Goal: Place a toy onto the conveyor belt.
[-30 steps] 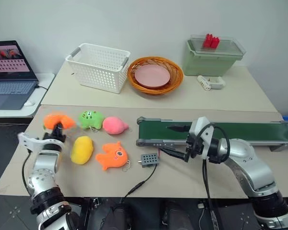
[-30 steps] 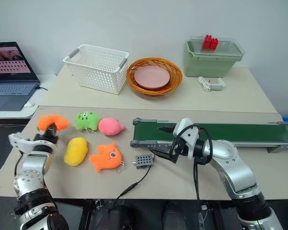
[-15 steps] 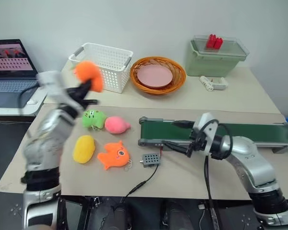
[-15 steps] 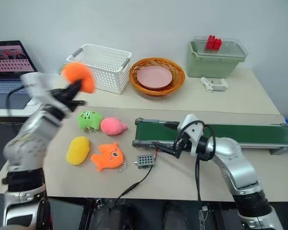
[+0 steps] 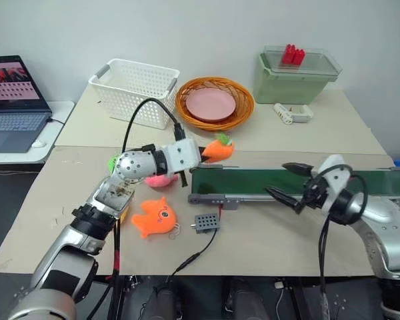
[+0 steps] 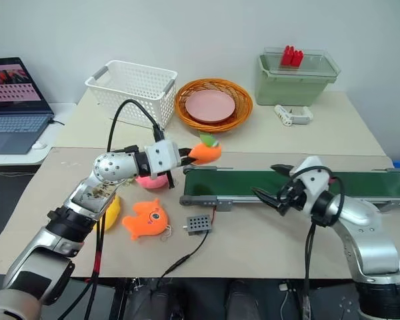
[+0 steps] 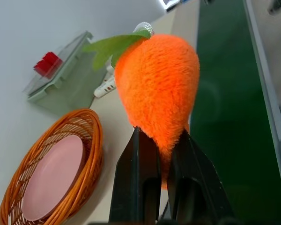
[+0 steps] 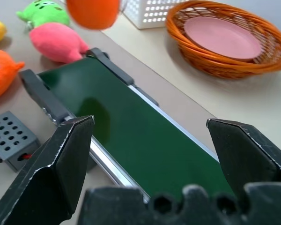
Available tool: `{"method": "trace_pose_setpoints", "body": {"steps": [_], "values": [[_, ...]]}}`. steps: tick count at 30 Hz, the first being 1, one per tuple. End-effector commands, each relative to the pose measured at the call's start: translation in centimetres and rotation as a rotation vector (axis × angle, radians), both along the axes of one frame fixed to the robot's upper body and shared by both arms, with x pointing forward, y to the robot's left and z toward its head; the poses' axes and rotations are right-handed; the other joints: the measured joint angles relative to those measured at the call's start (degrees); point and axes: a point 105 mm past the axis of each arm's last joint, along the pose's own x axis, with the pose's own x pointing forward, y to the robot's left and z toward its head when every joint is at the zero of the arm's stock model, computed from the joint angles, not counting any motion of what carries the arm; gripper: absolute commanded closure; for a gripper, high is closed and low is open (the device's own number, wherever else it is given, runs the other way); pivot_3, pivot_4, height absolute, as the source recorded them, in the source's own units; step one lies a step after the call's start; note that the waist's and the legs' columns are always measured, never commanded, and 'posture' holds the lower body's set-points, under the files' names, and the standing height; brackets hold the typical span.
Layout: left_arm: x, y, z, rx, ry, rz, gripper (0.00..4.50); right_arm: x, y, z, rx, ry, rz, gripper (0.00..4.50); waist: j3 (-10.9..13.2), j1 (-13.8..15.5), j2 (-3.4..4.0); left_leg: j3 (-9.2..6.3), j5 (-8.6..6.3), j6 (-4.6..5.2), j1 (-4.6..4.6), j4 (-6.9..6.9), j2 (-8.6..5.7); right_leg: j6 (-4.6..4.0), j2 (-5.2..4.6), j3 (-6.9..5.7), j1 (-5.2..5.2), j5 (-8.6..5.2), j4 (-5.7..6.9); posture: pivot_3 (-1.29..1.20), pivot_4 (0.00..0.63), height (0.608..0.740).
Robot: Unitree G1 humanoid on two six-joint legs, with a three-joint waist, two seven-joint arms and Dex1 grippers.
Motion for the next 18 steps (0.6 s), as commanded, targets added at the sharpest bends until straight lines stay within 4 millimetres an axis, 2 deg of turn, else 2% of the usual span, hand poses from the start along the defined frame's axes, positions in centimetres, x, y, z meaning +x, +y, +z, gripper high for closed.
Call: {"method": "trace_pose_setpoints", "body": {"steps": [1, 7, 11, 18], "values": [[0.0, -0.9, -0.1, 0.104, -0.102, -0.086, 4.39, -0.8, -0.8, 1.3, 0.042, -0.059, -0.012, 0.00, 0.0, 0.0, 0.00, 0.00, -0.09, 0.16, -0.01, 0.04, 0.00, 0.03, -0.01, 0.01, 0.00, 0.03, 0.01, 0.00, 0.150, 0.740], [0.7, -1.4, -3.6, 0.282, -0.137, -0.149, 4.39, -1.5, -1.0, 1.6, 0.040, -0.074, -0.033, 0.00, 0.0, 0.3, 0.01, 0.00, -0.15, 0.32, -0.01, 0.13, -0.06, 0.11, -0.10, 0.00, 0.09, 0.07, 0.00, 0.00, 0.150, 0.740], [1.6, -1.8, -4.7, 0.330, -0.174, -0.141, 4.39, -1.7, -0.6, 1.9, 0.040, -0.084, -0.038, 0.00, 0.0, 0.4, 0.01, 0.00, -0.21, 0.41, -0.05, 0.24, -0.06, 0.21, -0.12, 0.00, 0.10, 0.13, -0.02, 0.00, 0.150, 0.740], [2.8, -2.1, -5.2, 0.410, -0.282, -0.134, 4.39, -2.4, 0.5, 2.2, 0.055, -0.083, -0.015, 0.00, 0.0, 0.2, 0.00, -0.03, -0.26, 0.50, -0.04, 0.37, -0.03, 0.27, -0.14, 0.01, 0.14, 0.16, 0.01, 0.00, 0.150, 0.740]]}}
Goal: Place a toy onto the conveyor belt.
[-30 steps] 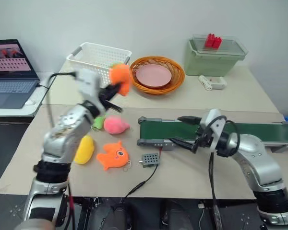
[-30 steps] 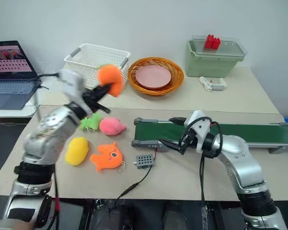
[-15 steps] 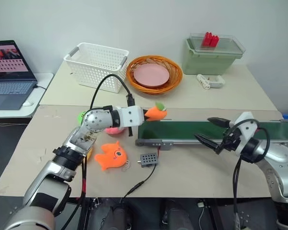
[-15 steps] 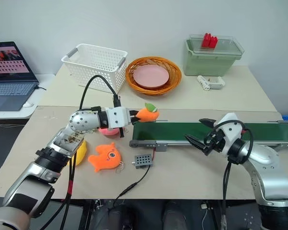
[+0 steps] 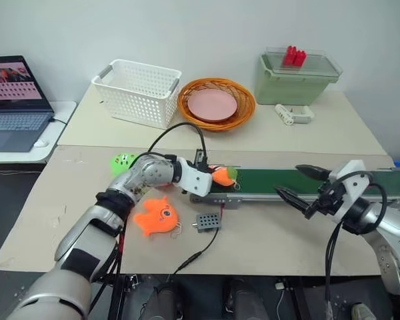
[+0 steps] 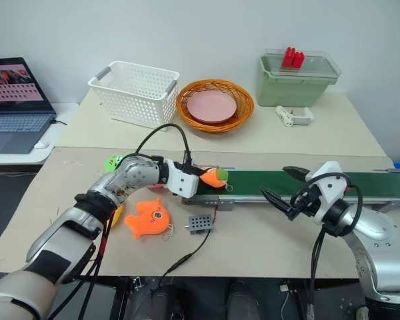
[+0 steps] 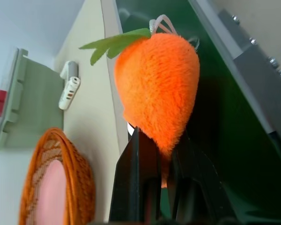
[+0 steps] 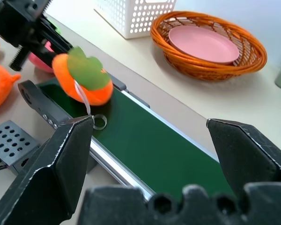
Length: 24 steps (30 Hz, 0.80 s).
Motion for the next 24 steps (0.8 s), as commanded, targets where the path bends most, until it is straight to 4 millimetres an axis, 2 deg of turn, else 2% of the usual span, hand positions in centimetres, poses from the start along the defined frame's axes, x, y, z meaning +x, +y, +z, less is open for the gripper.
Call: {"method": "trace_pose_setpoints", "body": {"steps": [1, 9, 10, 17, 24], "values": [[0.7, 0.5, -0.3, 0.045, -0.035, 0.013, 4.39, -0.6, 0.5, 1.2, 0.023, -0.034, 0.020, 0.00, 0.0, -0.1, 0.00, -0.01, 0.00, 0.01, 0.00, 0.02, 0.00, 0.01, 0.00, 0.00, 0.00, 0.00, 0.01, 0.00, 0.150, 0.740], [0.5, 0.7, -0.9, 0.050, -0.008, 0.005, 4.39, -0.5, 0.6, 1.3, 0.033, -0.030, 0.021, 0.00, 0.0, -0.4, 0.00, 0.01, -0.04, 0.07, 0.00, 0.10, 0.00, 0.06, -0.06, 0.00, 0.03, 0.04, 0.02, 0.00, 0.150, 0.740], [0.4, 0.7, -1.0, 0.050, -0.005, 0.000, 3.72, -0.5, 0.6, 1.3, 0.033, -0.031, 0.022, 0.00, 0.0, -0.4, 0.00, 0.01, -0.04, 0.08, 0.00, 0.11, 0.00, 0.06, -0.06, 0.00, 0.03, 0.04, 0.02, 0.00, 0.150, 0.740], [0.1, 0.4, -0.6, 0.009, 0.030, -0.008, 1.34, -0.3, 0.8, 1.3, 0.032, -0.030, 0.030, 0.00, 0.0, -0.4, 0.01, 0.01, -0.06, 0.10, 0.01, 0.13, -0.01, 0.07, -0.06, 0.00, 0.04, 0.05, 0.02, 0.00, 0.150, 0.740], [-0.1, 0.8, 0.7, -0.052, 0.082, 0.010, 1.34, -0.1, 0.8, 1.1, 0.034, -0.027, 0.036, 0.00, 0.0, -0.4, 0.01, 0.01, -0.06, 0.10, -0.01, 0.14, -0.01, 0.07, -0.06, -0.01, 0.02, 0.05, 0.04, 0.00, 0.150, 0.740]]}}
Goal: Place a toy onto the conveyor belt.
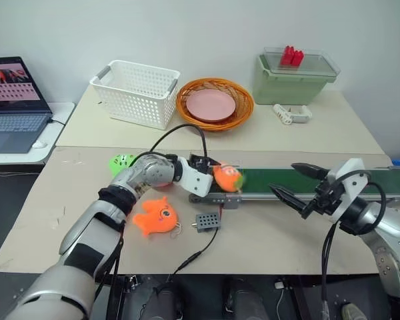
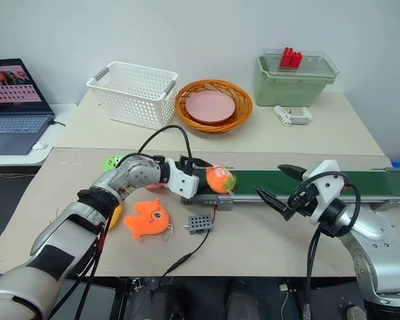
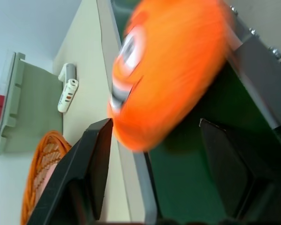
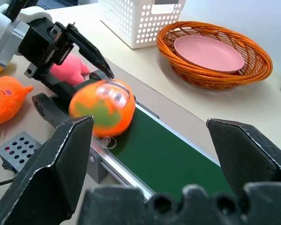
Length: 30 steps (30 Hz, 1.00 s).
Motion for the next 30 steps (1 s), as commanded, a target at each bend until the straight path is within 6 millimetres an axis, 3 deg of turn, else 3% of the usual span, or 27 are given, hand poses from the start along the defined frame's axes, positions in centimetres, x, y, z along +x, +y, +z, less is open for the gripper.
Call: {"method": "trace_pose_setpoints", "body": {"steps": [1, 12, 17, 21, 26, 30], "values": [[-0.1, 0.4, 1.0, -0.014, -0.001, 0.004, 1.34, 0.1, 0.2, 0.8, 0.010, -0.032, 0.016, 0.00, 0.0, 0.0, 0.00, 0.00, 0.00, 0.00, 0.00, 0.00, 0.00, 0.00, 0.00, 0.00, 0.00, 0.00, 0.00, 0.00, 0.150, 0.740], [0.0, 2.2, 2.3, -0.060, 0.041, 0.080, 1.34, 0.6, 0.5, 0.7, 0.013, -0.031, 0.035, 0.00, 0.0, 0.0, 0.01, -0.02, -0.03, 0.05, -0.09, 0.21, 0.00, 0.04, 0.00, 0.00, 0.00, 0.03, 0.02, 0.00, 0.150, 0.740], [2.2, 8.9, 6.1, -0.369, 0.140, 0.424, 1.34, 0.7, 0.2, 1.0, -0.001, -0.032, 0.037, 0.00, 0.0, -0.4, 0.02, 0.00, -0.03, 0.06, -0.14, 0.27, 0.02, 0.07, 0.00, 0.03, -0.06, 0.05, 0.04, 0.00, 0.150, 0.740], [2.2, 13.1, 7.8, -0.642, 0.194, 0.634, 1.34, 0.9, 0.3, 1.6, -0.015, -0.056, 0.027, 0.00, 0.0, -0.3, 0.04, -0.02, 0.06, -0.11, -0.08, 0.27, 0.03, 0.09, 0.01, 0.02, 0.01, 0.04, 0.07, 0.00, 0.150, 0.740], [-0.1, 18.7, 7.6, -1.012, 0.248, 0.940, 1.34, 2.3, 2.7, 5.5, 0.098, -0.202, -0.025, 0.00, 0.0, -0.5, 0.05, -0.02, 0.20, -0.36, -0.04, 0.31, 0.00, 0.19, 0.00, 0.13, 0.08, 0.10, 0.02, 0.00, 0.150, 0.740], [-2.7, 22.5, 6.6, -1.236, 0.259, 1.138, 1.34, 4.0, 3.6, 5.7, 0.244, -0.201, -0.170, 0.00, 0.0, -0.6, 0.05, -0.07, 0.27, -0.52, 0.01, 0.27, 0.03, 0.17, 0.02, 0.11, 0.08, 0.10, 0.09, 0.00, 0.150, 0.740]]}}
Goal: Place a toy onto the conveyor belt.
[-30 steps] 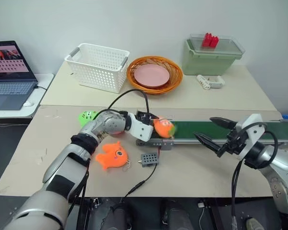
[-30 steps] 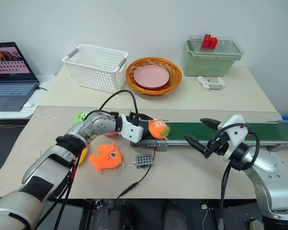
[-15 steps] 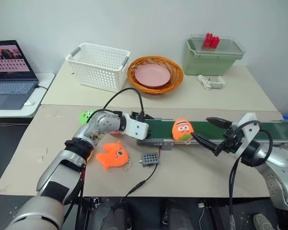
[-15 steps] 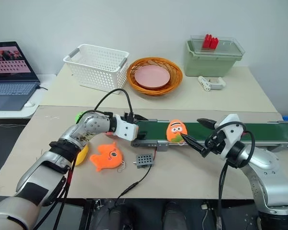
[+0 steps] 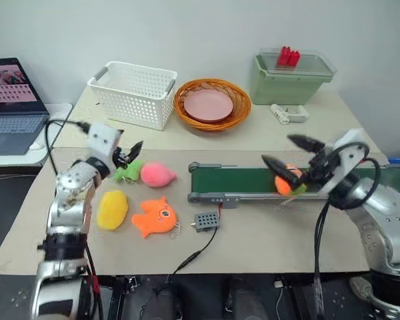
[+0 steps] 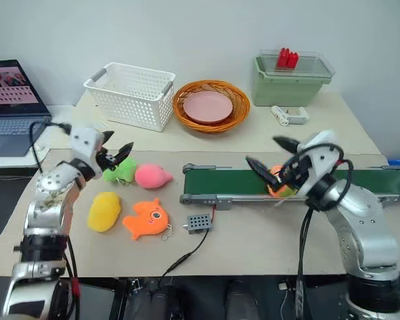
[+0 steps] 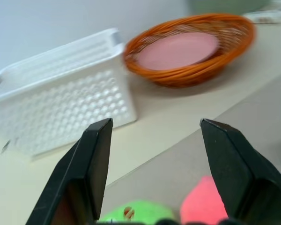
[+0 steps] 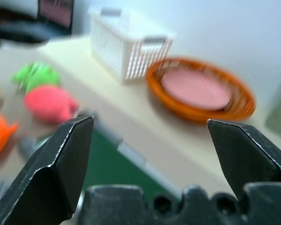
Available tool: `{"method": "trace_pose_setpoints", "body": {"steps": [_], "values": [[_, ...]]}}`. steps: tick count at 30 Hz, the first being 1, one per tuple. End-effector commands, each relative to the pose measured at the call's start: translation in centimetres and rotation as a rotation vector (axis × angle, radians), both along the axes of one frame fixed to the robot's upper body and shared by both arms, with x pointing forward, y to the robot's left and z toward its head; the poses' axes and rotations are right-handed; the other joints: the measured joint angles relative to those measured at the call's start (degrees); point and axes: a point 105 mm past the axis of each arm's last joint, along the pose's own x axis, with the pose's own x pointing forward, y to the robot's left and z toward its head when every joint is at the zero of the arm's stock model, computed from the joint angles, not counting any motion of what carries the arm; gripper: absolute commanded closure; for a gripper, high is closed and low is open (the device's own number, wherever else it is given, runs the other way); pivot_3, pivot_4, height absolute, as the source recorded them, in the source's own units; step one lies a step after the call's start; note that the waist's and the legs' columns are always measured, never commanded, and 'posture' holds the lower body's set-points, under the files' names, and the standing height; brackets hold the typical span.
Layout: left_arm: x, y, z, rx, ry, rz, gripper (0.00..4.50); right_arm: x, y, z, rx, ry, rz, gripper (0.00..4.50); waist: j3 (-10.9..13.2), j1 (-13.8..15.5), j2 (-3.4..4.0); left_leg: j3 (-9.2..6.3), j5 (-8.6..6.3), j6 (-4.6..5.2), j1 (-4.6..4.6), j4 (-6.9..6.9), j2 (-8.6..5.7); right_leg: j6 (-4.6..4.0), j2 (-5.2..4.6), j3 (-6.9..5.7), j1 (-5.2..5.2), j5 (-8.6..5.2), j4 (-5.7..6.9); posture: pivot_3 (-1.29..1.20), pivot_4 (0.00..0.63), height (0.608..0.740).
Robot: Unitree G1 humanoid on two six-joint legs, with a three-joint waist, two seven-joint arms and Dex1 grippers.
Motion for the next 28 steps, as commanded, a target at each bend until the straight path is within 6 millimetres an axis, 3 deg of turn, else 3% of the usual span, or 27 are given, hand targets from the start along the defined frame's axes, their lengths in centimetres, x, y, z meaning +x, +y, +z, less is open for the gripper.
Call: {"method": "trace_pose_setpoints", "body": {"steps": [1, 6, 12, 18, 28], "values": [[-2.1, 3.7, 1.8, -0.136, -0.069, 0.208, 1.34, 0.9, 0.5, 0.3, 0.108, -0.005, -0.108, 0.00, 0.0, 0.2, 0.00, 0.00, 0.01, -0.02, 0.00, -0.02, 0.00, -0.01, 0.00, 0.00, -0.01, 0.00, 0.01, 0.00, 0.150, 0.740], [-4.0, 8.6, 1.5, -0.249, -0.095, 0.437, 1.34, 1.4, 0.7, -1.3, 0.094, 0.029, -0.158, 0.00, 0.0, 0.7, 0.02, 0.00, 0.03, -0.05, -0.07, -0.02, -0.08, -0.04, -0.01, -0.05, -0.02, 0.01, -0.03, 0.00, 0.150, 0.740], [-5.2, 11.6, 0.4, -0.284, -0.093, 0.511, 1.34, 2.1, -3.6, -2.8, 0.045, 0.004, -0.364, 0.00, 0.0, 0.5, 0.03, 0.06, 0.03, -0.06, 0.01, -0.03, -0.08, -0.06, 0.00, -0.04, 0.02, -0.01, -0.03, 0.00, 0.150, 0.740], [-4.8, 11.8, -1.6, -0.277, -0.046, 0.487, 1.34, 2.1, -6.7, -4.5, 0.025, 0.007, -0.501, 0.00, 0.0, 0.3, 0.03, 0.12, 0.06, -0.14, 0.04, -0.10, -0.08, -0.10, 0.04, -0.02, -0.01, -0.04, -0.03, 0.00, 0.150, 0.740], [-4.1, 11.1, -2.1, -0.308, -0.057, 0.467, 1.34, 2.3, -6.3, -5.9, 0.018, 0.030, -0.498, 0.00, 0.0, -0.4, 0.03, 0.13, 0.12, -0.24, 0.12, -0.36, -0.08, -0.12, 0.04, 0.03, -0.02, -0.04, -0.06, 0.00, 0.150, 0.740]]}}
